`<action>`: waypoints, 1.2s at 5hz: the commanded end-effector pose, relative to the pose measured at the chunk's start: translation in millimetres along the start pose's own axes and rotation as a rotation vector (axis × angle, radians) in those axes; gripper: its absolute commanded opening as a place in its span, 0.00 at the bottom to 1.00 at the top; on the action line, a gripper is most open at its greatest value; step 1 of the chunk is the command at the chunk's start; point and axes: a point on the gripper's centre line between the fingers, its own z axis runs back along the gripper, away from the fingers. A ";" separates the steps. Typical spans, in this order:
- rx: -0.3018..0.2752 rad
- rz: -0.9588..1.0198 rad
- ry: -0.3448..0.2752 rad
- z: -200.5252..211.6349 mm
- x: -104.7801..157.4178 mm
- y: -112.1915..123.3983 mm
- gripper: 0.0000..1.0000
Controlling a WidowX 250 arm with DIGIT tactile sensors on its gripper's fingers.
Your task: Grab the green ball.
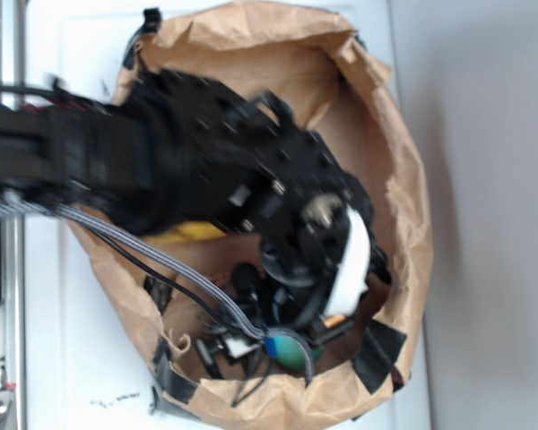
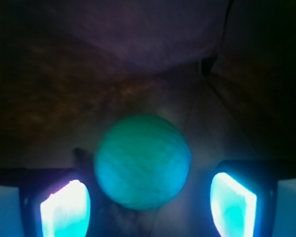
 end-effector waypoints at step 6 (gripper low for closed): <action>0.203 0.759 0.098 167.1 -26.0 -54.3 0.00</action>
